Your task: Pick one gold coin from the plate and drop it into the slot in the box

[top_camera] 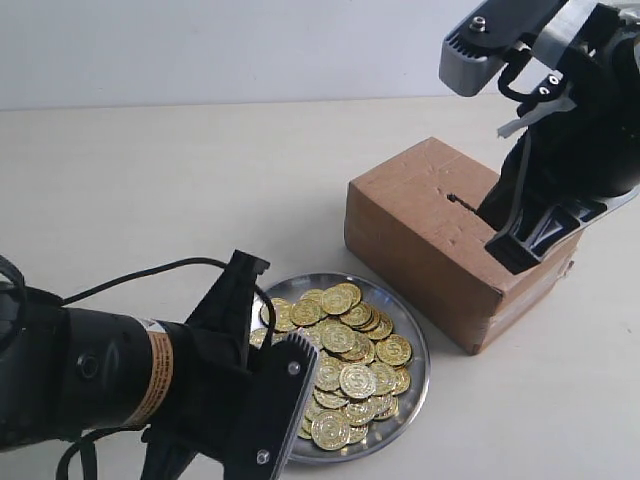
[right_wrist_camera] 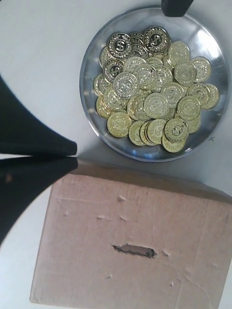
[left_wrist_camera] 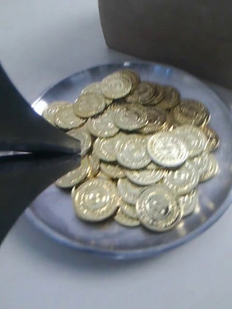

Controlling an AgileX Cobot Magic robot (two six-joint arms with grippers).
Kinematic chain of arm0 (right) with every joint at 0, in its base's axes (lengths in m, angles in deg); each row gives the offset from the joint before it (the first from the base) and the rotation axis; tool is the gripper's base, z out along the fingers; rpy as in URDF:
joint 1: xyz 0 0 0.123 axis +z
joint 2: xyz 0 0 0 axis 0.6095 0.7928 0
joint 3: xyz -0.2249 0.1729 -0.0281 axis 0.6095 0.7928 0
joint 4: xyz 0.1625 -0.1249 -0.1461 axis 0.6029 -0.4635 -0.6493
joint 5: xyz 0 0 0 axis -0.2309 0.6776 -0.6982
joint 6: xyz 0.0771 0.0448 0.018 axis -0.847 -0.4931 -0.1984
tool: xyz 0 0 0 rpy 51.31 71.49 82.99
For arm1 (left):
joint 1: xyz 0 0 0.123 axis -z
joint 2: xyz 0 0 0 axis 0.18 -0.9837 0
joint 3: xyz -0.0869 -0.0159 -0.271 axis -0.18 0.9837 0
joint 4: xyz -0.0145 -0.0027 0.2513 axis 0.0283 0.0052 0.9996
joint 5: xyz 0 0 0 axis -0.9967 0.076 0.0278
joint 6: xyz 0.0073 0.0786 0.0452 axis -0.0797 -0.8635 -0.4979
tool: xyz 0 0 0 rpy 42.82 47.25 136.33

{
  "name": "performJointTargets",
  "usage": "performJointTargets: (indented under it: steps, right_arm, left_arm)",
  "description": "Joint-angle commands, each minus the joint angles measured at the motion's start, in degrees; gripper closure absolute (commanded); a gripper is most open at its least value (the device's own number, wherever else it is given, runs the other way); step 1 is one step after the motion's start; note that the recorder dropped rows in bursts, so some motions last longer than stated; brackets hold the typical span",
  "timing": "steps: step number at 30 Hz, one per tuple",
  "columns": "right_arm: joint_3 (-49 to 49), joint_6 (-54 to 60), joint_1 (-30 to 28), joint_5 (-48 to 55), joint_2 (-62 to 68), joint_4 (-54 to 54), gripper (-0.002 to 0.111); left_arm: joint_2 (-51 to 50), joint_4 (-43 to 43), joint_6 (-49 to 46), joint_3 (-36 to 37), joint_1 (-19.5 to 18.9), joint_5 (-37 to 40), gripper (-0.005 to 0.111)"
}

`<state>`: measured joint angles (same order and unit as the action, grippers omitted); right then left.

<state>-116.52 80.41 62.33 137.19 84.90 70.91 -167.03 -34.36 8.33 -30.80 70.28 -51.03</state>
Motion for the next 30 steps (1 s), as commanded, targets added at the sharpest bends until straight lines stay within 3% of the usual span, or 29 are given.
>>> performJointTargets:
  steps: [1,7,13,17,19,20,30]
  right_arm:
    - [0.17,0.57,0.14,-0.39,-0.46,0.23,0.108]
    - [0.17,0.57,0.14,-0.39,-0.46,0.23,0.108]
    - [0.17,0.57,0.14,-0.39,-0.46,0.23,0.108]
    - [0.17,0.57,0.14,-0.39,-0.46,0.23,0.108]
    - [0.17,0.57,0.14,-0.39,-0.46,0.23,0.108]
    - [0.17,0.57,0.14,-0.5,-0.46,0.24,0.108]
    - [0.17,0.57,0.14,-0.46,-0.46,0.33,0.108]
  left_arm:
    - [0.62,-2.68,-9.55,0.12,-0.05,2.22,0.107]
    - [0.91,1.32,-18.28,-3.1,-0.67,2.95,0.107]
    - [0.91,11.0,-18.29,-4.45,-0.67,-2.26,0.099]
    - [0.8,4.22,-14.01,-4.58,-0.67,-3.54,0.096]
    - [0.7,1.99,-13.49,-4.58,-0.67,-3.54,0.102]
    - [0.56,2.09,-13.61,-4.58,-0.67,-3.54,0.107]
    - [-2.63,4.03,-13.78,-4.92,-0.67,-4.85,0.104]
